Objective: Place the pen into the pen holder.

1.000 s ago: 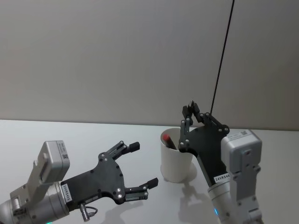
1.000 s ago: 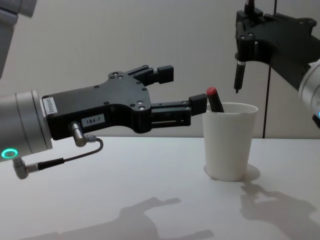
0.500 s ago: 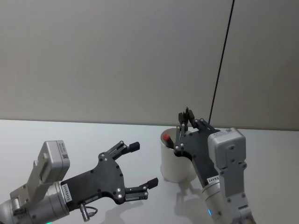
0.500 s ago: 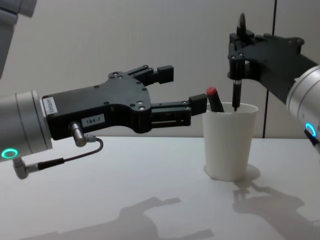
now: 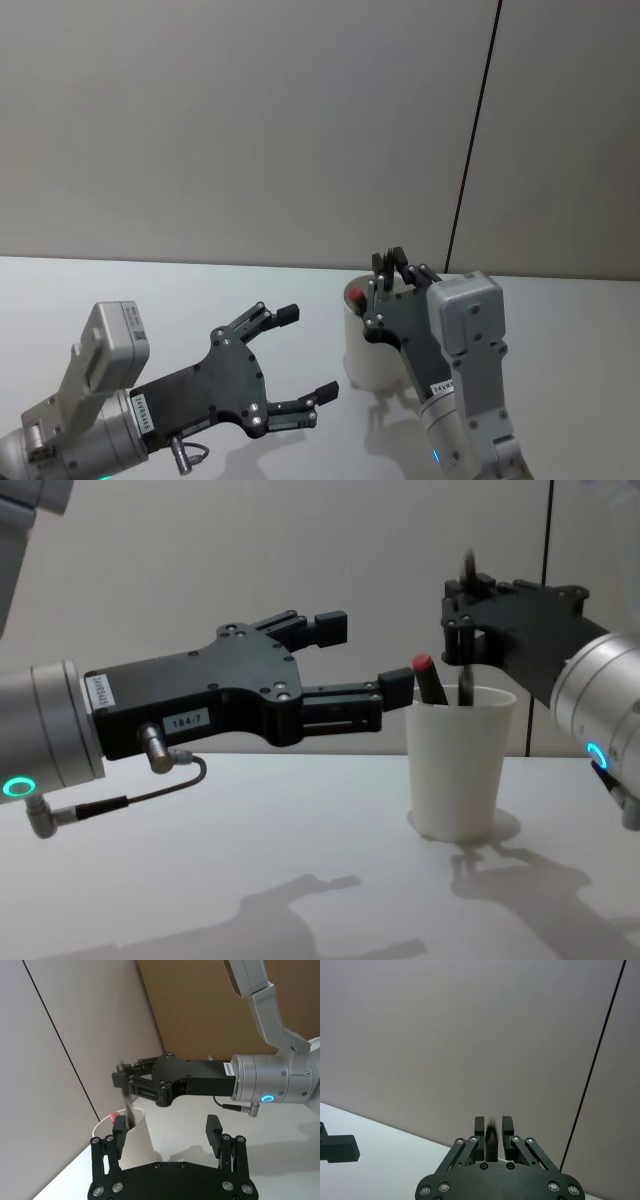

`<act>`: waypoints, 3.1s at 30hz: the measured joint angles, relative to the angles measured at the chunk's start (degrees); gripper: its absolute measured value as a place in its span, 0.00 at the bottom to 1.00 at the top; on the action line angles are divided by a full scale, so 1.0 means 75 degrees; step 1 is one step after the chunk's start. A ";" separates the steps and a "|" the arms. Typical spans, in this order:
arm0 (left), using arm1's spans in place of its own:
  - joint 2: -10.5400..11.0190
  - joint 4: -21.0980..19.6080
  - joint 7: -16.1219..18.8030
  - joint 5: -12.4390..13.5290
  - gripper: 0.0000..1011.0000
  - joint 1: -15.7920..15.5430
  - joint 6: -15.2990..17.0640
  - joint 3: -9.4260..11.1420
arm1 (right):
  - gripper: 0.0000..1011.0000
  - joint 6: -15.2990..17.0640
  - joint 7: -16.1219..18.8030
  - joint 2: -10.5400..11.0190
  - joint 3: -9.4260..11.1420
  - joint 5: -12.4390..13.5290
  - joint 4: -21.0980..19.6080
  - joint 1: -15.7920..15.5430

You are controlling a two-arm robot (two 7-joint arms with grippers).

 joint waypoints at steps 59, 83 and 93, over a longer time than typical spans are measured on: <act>-0.0025 -0.0018 0.0167 0.0048 0.99 0.0025 0.0061 -0.0003 | 0.99 0.0227 0.0921 0.0357 0.0772 0.1191 -0.1201 -0.0726; -0.0390 -0.0281 0.2416 0.0877 0.99 0.0382 0.1018 -0.0125 | 0.99 0.0753 0.1199 0.1841 0.0972 0.3053 -0.0764 -0.0957; -0.0549 -0.0393 0.3407 0.1234 0.99 0.0540 0.1427 -0.0177 | 0.99 0.0817 0.1234 0.2034 0.1003 0.3305 -0.0707 -0.0986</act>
